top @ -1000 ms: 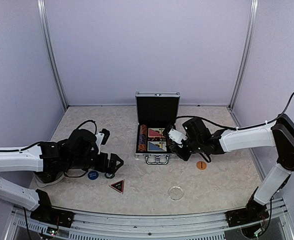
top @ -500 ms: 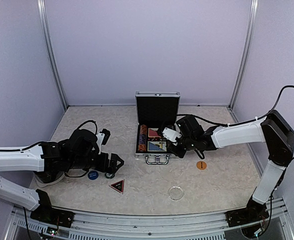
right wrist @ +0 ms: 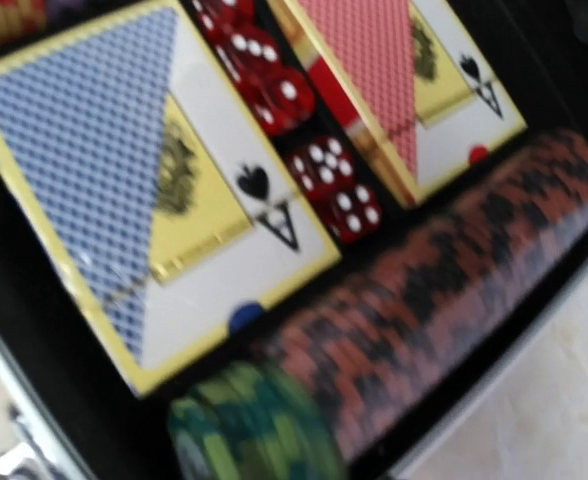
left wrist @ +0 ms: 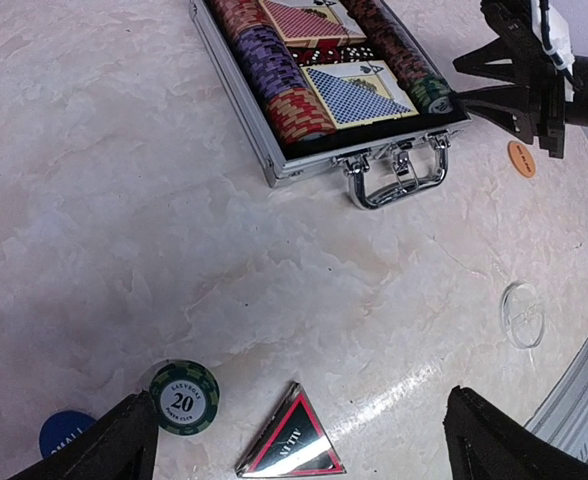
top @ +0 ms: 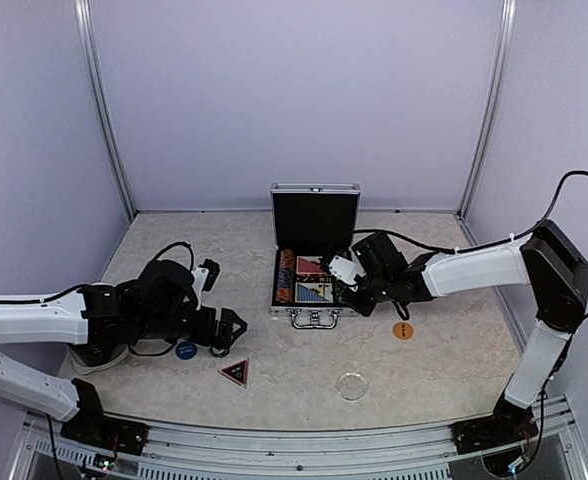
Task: Pack up texas hold em set
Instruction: Place the poker chip in the slot.
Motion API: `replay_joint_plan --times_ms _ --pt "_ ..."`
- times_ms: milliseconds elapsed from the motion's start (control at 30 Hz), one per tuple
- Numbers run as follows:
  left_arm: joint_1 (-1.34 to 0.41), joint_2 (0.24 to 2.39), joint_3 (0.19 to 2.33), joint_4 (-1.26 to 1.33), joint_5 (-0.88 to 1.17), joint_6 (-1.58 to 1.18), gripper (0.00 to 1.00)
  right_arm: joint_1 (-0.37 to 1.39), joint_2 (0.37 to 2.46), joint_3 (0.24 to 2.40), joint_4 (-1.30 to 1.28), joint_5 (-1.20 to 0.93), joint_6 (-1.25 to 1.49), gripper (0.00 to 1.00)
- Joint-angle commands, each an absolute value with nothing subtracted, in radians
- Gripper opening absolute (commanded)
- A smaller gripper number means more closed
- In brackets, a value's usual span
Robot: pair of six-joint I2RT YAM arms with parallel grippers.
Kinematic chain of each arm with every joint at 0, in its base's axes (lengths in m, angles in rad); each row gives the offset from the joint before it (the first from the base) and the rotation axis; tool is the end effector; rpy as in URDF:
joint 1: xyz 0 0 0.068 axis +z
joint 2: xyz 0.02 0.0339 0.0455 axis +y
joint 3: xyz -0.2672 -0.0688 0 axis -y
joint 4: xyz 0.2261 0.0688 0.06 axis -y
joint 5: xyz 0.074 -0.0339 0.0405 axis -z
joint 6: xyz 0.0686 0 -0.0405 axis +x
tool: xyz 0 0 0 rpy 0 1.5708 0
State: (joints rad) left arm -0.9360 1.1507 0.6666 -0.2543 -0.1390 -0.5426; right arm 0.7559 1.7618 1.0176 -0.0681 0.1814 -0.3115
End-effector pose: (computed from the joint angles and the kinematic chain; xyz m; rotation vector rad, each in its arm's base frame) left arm 0.1524 -0.1909 0.2098 0.3923 2.3424 -0.5849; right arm 0.2814 0.2482 0.1641 -1.1290 2.0792 -0.0021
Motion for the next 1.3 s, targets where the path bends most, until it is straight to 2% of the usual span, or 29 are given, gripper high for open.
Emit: replay_joint_plan --times_ms 0,167,200,300,333,467,700,1267 --pt "-0.928 1.13 0.654 -0.226 -0.14 -0.55 0.99 0.749 1.734 0.992 -0.089 0.256 -0.263 0.38" --pt "-0.928 1.129 0.654 -0.225 -0.142 -0.553 0.99 0.749 1.695 0.984 -0.091 0.245 -0.241 0.44" --pt "-0.927 1.129 0.656 -0.225 -0.142 -0.552 0.99 0.748 1.684 0.982 -0.094 0.237 -0.236 0.51" --pt "-0.928 1.127 0.658 -0.232 -0.149 -0.552 0.99 0.749 1.632 0.96 -0.076 0.197 -0.222 0.78" --pt "-0.927 1.126 0.656 -0.231 -0.149 -0.554 0.99 0.748 1.615 0.953 -0.07 0.185 -0.218 0.83" --pt "-0.927 1.127 0.658 -0.231 -0.148 -0.553 0.99 0.748 1.554 0.947 -0.078 0.188 -0.196 0.87" --pt "-0.927 1.132 0.664 -0.235 -0.156 -0.548 0.99 0.747 1.489 0.965 -0.118 0.231 -0.121 0.99" --pt "-0.926 1.155 0.667 -0.292 -0.17 -0.58 0.99 0.733 1.552 0.997 -0.158 0.229 0.1 0.99"
